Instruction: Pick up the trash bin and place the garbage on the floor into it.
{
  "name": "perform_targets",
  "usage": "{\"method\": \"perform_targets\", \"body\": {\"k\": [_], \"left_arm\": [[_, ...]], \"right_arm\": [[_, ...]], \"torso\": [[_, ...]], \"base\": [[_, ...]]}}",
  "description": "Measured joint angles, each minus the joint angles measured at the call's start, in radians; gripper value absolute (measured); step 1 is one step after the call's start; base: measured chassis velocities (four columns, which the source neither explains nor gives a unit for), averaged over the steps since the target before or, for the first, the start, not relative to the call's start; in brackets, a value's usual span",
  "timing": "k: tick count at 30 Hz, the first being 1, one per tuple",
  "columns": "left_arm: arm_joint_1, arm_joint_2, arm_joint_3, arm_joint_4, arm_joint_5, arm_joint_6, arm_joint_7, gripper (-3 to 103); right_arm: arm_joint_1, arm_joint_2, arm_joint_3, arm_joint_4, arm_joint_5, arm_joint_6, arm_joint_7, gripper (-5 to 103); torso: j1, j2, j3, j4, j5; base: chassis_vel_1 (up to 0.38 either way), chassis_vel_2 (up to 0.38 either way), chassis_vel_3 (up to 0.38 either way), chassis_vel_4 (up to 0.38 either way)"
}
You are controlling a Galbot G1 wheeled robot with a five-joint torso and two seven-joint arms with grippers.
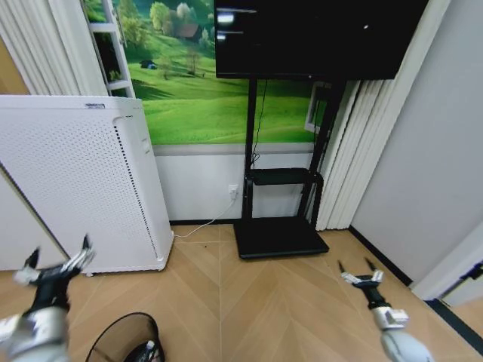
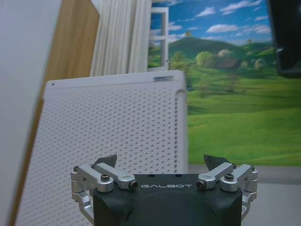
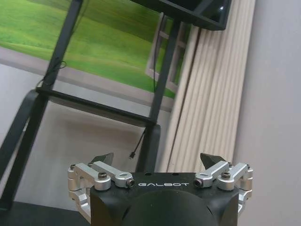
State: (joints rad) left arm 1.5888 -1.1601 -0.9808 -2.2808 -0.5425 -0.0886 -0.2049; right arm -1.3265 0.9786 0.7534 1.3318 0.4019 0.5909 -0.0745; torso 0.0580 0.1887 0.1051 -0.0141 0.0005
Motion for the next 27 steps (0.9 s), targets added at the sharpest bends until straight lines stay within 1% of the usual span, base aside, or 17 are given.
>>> {"method": "perform_targets", "body": {"k": [1, 2, 3, 4, 5, 7, 9, 11, 12, 13, 16, 17, 18, 19, 21, 22, 27], "left_arm": [[-0.015, 0.000, 0.008, 0.015, -0.006, -0.012, 0.039, 100], [-0.015, 0.000, 0.008, 0.015, -0.006, -0.012, 0.039, 100], [-0.030, -0.005, 0.021, 0.040, -0.008, -0.019, 0.091, 100], [-0.036, -0.012, 0.031, 0.062, 0.003, -0.019, 0.126, 100], [-0.036, -0.012, 0.031, 0.062, 0.003, -0.019, 0.126, 100], [-0.036, -0.027, 0.039, 0.082, 0.040, -0.017, 0.155, 100], [-0.034, -0.035, 0.039, 0.082, 0.054, -0.016, 0.160, 100], [-0.031, -0.074, 0.033, 0.076, 0.093, -0.014, 0.165, 100], [-0.031, -0.074, 0.033, 0.076, 0.093, -0.014, 0.165, 100], [-0.029, -0.103, 0.029, 0.062, 0.099, -0.014, 0.164, 100], [-0.004, -0.202, 0.009, -0.008, 0.126, 0.005, 0.153, 100], [-0.004, -0.202, 0.009, -0.008, 0.126, 0.005, 0.153, 100], [0.016, -0.247, 0.005, -0.036, 0.151, 0.007, 0.150, 100], [0.016, -0.247, 0.005, -0.036, 0.151, 0.007, 0.150, 100], [0.053, -0.300, -0.002, -0.064, 0.194, 0.001, 0.151, 100], [0.053, -0.300, -0.002, -0.064, 0.194, 0.001, 0.151, 100], [0.100, -0.355, -0.022, -0.095, 0.214, -0.013, 0.156, 100]], "right_arm": [[-0.010, 0.002, 0.023, 0.006, -0.006, -0.003, 0.005, 100], [-0.010, 0.002, 0.023, 0.006, -0.006, -0.003, 0.005, 100], [-0.041, 0.005, 0.071, 0.021, -0.006, -0.006, 0.006, 100], [-0.069, 0.005, 0.099, 0.037, 0.005, -0.010, 0.006, 100], [-0.069, 0.005, 0.099, 0.037, 0.005, -0.010, 0.006, 100], [-0.104, 0.003, 0.126, 0.042, 0.024, -0.011, -0.004, 100], [-0.106, 0.000, 0.127, 0.037, 0.032, -0.007, -0.010, 100], [-0.104, -0.005, 0.101, 0.017, 0.061, -0.016, -0.018, 100], [-0.104, -0.005, 0.101, 0.017, 0.061, -0.016, -0.018, 100], [-0.103, -0.005, 0.073, 0.008, 0.070, -0.022, -0.019, 100], [-0.112, 0.000, 0.020, 0.008, 0.069, -0.041, -0.031, 100], [-0.112, 0.000, 0.020, 0.008, 0.069, -0.041, -0.031, 100], [-0.110, 0.005, -0.003, 0.008, 0.068, -0.040, -0.033, 100], [-0.110, 0.005, -0.003, 0.008, 0.068, -0.040, -0.033, 100], [-0.113, 0.018, -0.031, 0.019, 0.069, -0.028, -0.038, 100], [-0.113, 0.018, -0.031, 0.019, 0.069, -0.028, -0.038, 100], [-0.116, 0.040, -0.045, 0.013, 0.058, 0.020, -0.055, 100]], "torso": [[0.000, 0.001, 0.001, 0.0001, 0.0004], [0.000, 0.001, 0.001, 0.0001, 0.0004], [0.002, 0.006, 0.004, 0.0000, -0.0009], [0.003, 0.012, 0.009, -0.0003, -0.0011], [0.003, 0.012, 0.009, -0.0003, -0.0011], [0.005, 0.024, 0.018, -0.0015, -0.0006], [0.006, 0.029, 0.022, -0.0012, -0.0006], [0.009, 0.042, 0.032, -0.0006, -0.0007], [0.009, 0.042, 0.032, -0.0006, -0.0007], [0.011, 0.048, 0.037, -0.0002, -0.0005], [0.015, 0.064, 0.049, -0.0004, -0.0003], [0.015, 0.064, 0.049, -0.0004, -0.0003], [0.017, 0.072, 0.055, -0.0004, -0.0003], [0.017, 0.072, 0.055, -0.0004, -0.0003], [0.021, 0.085, 0.063, -0.0005, -0.0002], [0.021, 0.085, 0.063, -0.0005, -0.0002], [0.028, 0.109, 0.081, -0.0006, -0.0006]], "base": [[0.000, 0.000, 0.000, 0.000], [0.000, 0.000, 0.000, 0.000], [0.000, 0.000, 0.000, 0.000], [0.000, 0.000, 0.000, 0.000], [0.000, 0.000, 0.000, 0.000], [0.000, 0.000, 0.000, 0.000], [0.000, 0.000, 0.000, 0.000], [0.000, 0.000, 0.000, 0.000], [0.000, 0.000, 0.000, 0.000], [0.000, 0.000, 0.000, 0.000], [0.000, 0.000, 0.000, 0.000], [0.000, 0.000, 0.000, 0.000], [0.000, 0.000, 0.000, 0.000], [0.000, 0.000, 0.000, 0.000], [0.000, 0.000, 0.000, 0.000], [0.000, 0.000, 0.000, 0.000], [0.000, 0.000, 0.000, 0.000]]}}
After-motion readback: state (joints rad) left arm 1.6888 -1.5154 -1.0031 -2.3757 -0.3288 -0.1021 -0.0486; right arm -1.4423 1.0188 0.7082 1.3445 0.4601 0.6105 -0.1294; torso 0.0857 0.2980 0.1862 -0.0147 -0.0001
